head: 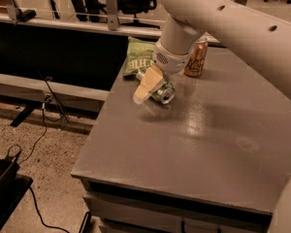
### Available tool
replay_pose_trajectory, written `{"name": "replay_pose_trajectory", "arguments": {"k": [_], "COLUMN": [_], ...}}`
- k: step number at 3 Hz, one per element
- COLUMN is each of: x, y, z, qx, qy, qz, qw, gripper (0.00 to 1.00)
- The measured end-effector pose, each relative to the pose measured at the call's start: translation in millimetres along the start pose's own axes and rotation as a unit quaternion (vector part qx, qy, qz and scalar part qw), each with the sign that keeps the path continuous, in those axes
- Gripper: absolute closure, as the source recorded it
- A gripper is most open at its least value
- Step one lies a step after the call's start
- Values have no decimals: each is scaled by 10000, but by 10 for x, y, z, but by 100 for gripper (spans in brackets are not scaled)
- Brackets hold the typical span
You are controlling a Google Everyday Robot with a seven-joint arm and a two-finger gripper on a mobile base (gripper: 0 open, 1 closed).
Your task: Move green can near green jalapeno chip bag
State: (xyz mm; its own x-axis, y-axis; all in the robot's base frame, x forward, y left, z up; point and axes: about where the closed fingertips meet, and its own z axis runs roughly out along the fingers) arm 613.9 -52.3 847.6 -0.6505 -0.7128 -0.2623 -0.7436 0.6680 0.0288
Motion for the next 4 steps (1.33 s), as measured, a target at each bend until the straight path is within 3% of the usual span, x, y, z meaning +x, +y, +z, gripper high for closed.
{"name": "replay_pose_trajectory", "arguments": {"k": [1,2,3,4], "x": [23,165,356,608], "y": [-37,-252,-538,-732], "z": [9,-90,-265,-508], "qx": [24,0,-251,-484], "qy": [-14,-189,-743,-1540], "qz": [70,363,549,467], "qw": [10000,9992,9954,9858], "gripper": [0,0,0,0]}}
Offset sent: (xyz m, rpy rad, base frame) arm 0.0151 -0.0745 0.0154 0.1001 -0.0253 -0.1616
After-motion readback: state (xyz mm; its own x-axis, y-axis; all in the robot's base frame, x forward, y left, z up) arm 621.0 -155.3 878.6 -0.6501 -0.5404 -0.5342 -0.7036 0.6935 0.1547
